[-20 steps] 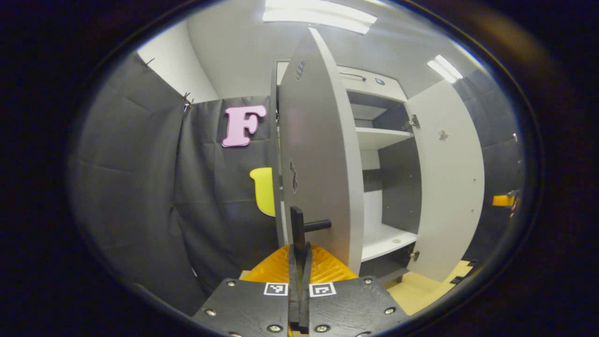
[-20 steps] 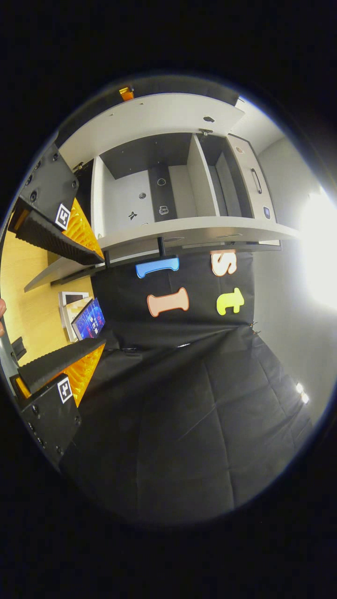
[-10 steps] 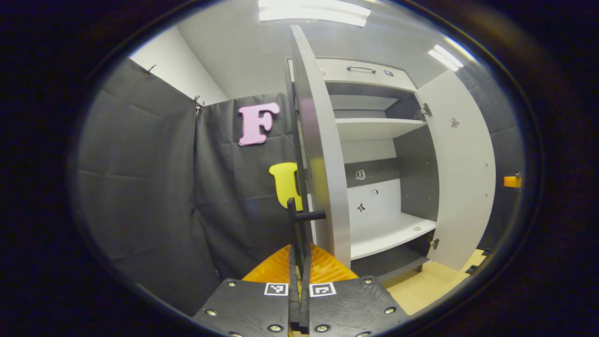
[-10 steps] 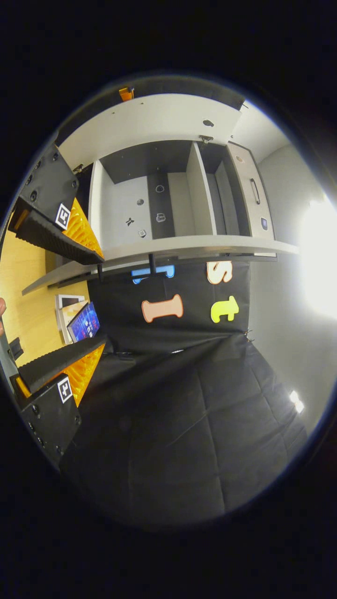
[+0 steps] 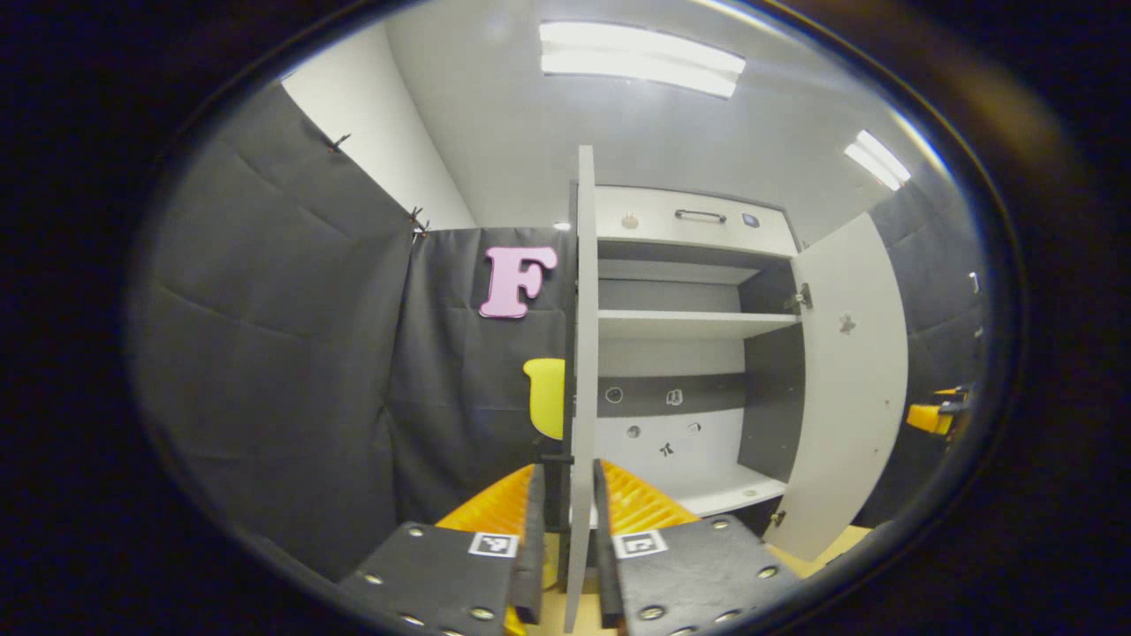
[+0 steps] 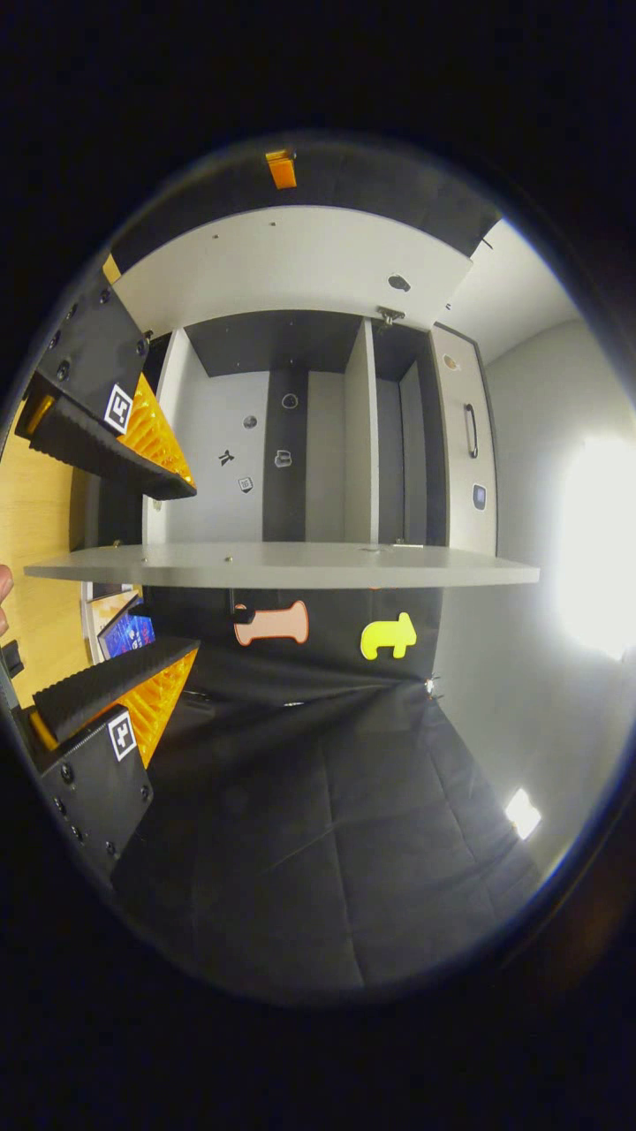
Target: Open the right door of the double-door shoe cabinet with the right hand, and open the left door with the left hand.
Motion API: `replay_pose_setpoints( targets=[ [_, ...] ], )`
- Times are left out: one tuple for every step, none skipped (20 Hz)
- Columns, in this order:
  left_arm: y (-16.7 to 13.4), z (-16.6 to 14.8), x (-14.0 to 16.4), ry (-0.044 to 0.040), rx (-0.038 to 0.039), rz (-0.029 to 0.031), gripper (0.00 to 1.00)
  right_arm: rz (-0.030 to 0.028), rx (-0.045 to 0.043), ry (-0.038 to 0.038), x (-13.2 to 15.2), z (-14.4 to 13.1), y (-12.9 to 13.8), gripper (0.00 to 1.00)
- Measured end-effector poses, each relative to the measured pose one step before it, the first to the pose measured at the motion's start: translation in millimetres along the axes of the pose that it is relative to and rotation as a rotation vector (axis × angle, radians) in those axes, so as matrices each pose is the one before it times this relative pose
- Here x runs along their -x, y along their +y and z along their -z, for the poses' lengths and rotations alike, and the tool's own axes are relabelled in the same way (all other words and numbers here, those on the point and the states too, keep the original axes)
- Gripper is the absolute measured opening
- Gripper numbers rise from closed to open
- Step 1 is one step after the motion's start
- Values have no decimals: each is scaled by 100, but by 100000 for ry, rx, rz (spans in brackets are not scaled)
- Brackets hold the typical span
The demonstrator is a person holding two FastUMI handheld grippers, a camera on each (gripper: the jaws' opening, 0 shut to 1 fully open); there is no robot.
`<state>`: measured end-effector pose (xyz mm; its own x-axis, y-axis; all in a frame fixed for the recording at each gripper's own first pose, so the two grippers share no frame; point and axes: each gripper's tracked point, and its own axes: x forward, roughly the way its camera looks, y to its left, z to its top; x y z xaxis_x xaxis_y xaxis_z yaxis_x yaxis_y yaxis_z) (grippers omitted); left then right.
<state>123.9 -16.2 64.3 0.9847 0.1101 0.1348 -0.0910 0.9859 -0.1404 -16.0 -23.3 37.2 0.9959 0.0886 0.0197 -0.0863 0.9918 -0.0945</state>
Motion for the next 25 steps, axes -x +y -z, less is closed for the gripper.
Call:
replay_pose_setpoints(
  targets=[
    [-30, 232, 492, 31, 1125, -232, 51, -1529, 714, 268, -42, 366, 590, 98],
    [-41, 461, 270, 253, -354, 37, 72, -1334, 818, 190, 86, 451, 506, 98],
    [205, 423, 419, 750, -914, -1034, 92, -784, 143, 795, 46, 490, 494, 98],
    [430, 455, 347, 827, -65, -1982, 92, -736, -918, 1294, -3, 681, 383, 98],
    [-41, 951, 301, 991, 851, -1250, 92, -868, -1653, 1484, 6, 620, 457, 98],
    [-467, 873, 192, 474, 1372, -152, 93, -736, -1515, 1399, -60, 649, 332, 93],
    [-384, 585, 372, 378, 1162, 532, 93, -515, -919, 1298, 22, 566, 268, 98],
    [-433, 327, 151, 159, 525, 817, 93, 157, -163, 601, -123, 363, 155, 98],
    [-357, 271, 188, 88, 355, 474, 92, -217, 385, 324, -72, 244, 258, 98],
    [-481, 243, 103, 166, 247, 582, 92, -211, 397, -25, -192, 95, 305, 98],
    [-437, 199, 171, 271, 193, 567, 92, -448, 203, 197, -321, 514, 165, 98],
    [-573, 200, 7, 366, 128, 289, 93, -615, -407, 261, -267, 411, 287, 98],
    [-422, 514, 146, 1164, 6, 138, 93, -636, -1118, 986, -305, 524, 267, 98],
    [-469, 566, 29, 1100, -483, 167, 93, -70, -2131, 1528, -210, 742, 250, 98],
    [-256, 316, 187, 424, -650, -592, 93, -152, -2854, 1938, -362, 672, 347, 98],
    [-369, 299, 196, -176, -960, -152, 92, -885, -2200, 1358, -411, 563, 405, 98],
    [-236, 60, 92, -463, -1218, -28, 93, -1121, -895, 1315, -360, 447, 476, 98],
    [-104, 314, 322, 228, -1548, -240, 93, -770, 114, 865, -339, 269, 358, 98],
    [-88, 614, 81, 874, -1561, -391, 93, -689, 507, 215, -798, -95, 666, 98],
    [-104, 227, 61, 1071, -886, -264, 93, -789, 542, -661, -362, -200, 427, 98],
    [-333, 303, 164, 927, -163, 505, 92, -1193, 375, -726, -121, -51, 426, 98],
    [-211, 86, 3, 409, 317, 807, 92, -1407, 20, -364, -23, 26, 500, 98],
    [-236, 121, -27, 394, 357, 377, 92, -1349, -333, -211, 63, 171, 525, 98],
    [-123, 143, 41, 569, 425, -154, 92, -1511, -359, 103, 11, 154, 397, 98],
    [-485, 615, 111, 831, 236, -232, 92, -1109, -292, 482, -78, 341, 341, 98]
  ],
)
